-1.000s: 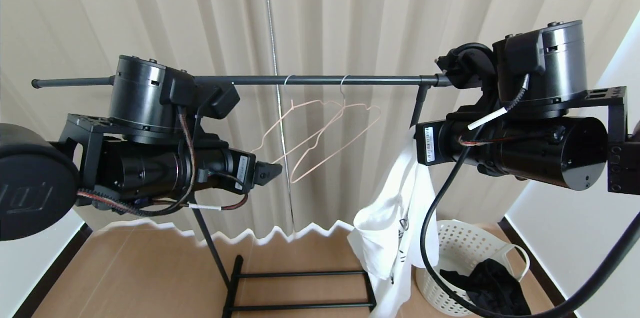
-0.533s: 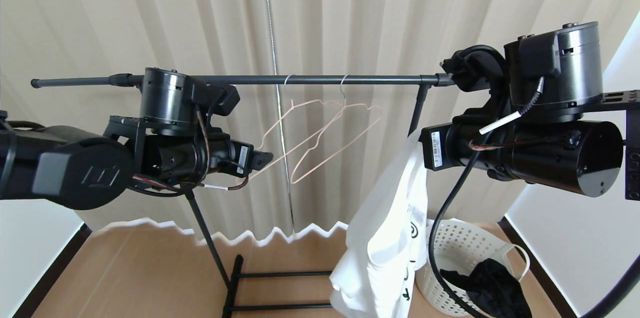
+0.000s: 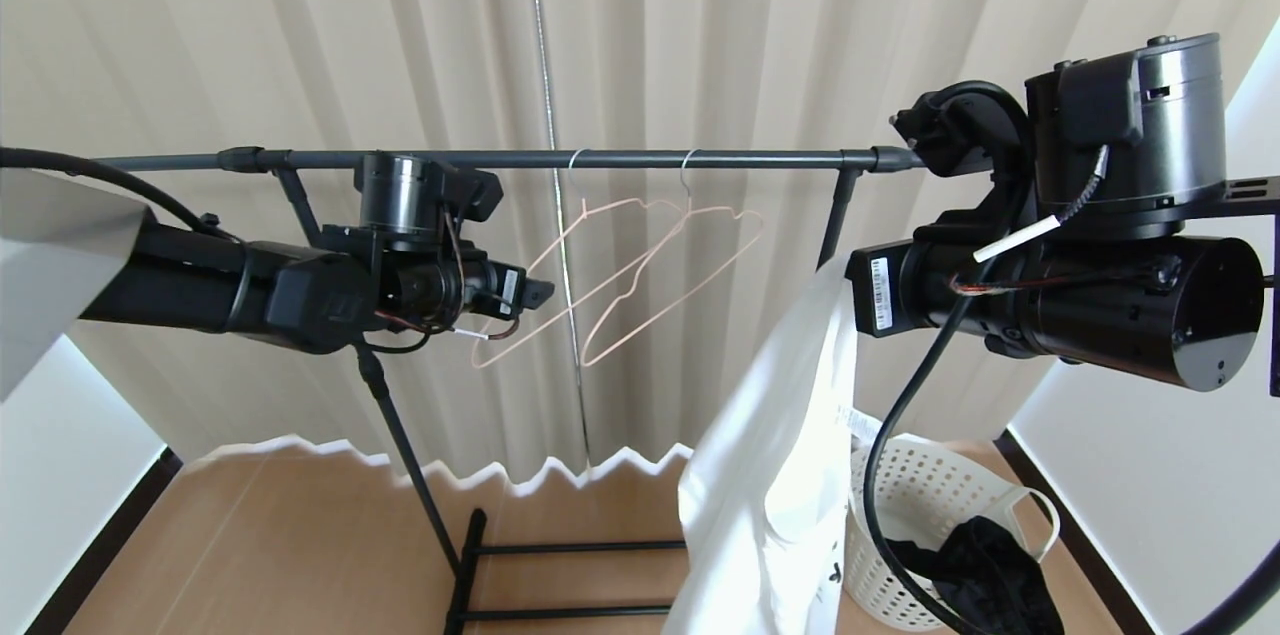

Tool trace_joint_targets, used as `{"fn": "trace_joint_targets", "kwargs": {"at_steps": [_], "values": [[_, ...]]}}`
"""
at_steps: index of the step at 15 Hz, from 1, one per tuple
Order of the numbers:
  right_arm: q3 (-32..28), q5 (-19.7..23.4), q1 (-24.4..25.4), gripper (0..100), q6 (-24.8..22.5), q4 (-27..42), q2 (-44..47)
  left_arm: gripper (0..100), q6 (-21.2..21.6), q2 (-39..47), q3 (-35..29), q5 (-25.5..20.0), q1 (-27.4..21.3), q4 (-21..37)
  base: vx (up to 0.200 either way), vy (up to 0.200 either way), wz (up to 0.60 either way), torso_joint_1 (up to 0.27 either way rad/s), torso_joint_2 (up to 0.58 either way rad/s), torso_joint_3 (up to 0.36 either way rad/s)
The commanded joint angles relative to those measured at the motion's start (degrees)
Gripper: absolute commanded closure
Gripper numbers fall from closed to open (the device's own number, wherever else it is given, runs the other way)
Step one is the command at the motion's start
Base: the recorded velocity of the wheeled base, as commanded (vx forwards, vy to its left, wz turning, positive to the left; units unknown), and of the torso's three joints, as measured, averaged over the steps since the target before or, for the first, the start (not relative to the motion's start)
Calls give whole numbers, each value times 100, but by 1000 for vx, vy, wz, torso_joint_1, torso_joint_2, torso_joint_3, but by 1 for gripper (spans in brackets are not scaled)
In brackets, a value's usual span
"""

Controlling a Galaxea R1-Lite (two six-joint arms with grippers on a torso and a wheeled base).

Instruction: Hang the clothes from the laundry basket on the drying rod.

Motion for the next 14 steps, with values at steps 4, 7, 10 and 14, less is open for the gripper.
{"fn": "trace_joint_targets", "kwargs": {"at_steps": [4, 7, 10, 14], "values": [[-16, -1, 12, 100, -17, -106, 55, 0, -7, 947, -561, -512, 268, -370, 0, 0, 0, 0, 0, 0], [72, -1, 21, 100, -175, -334, 99, 0, 2, 1088, -868, -899, 356, -362, 0, 0, 0, 0, 0, 0], [81, -1, 30, 100, -184, -396, 108, 0, 20, 1211, -1062, -1268, 443, -344, 0, 0, 0, 0, 0, 0], [81, -1, 39, 100, -184, -404, 99, 0, 143, 1360, -1009, -1295, 452, -353, 0, 0, 0, 0, 0, 0]]}}
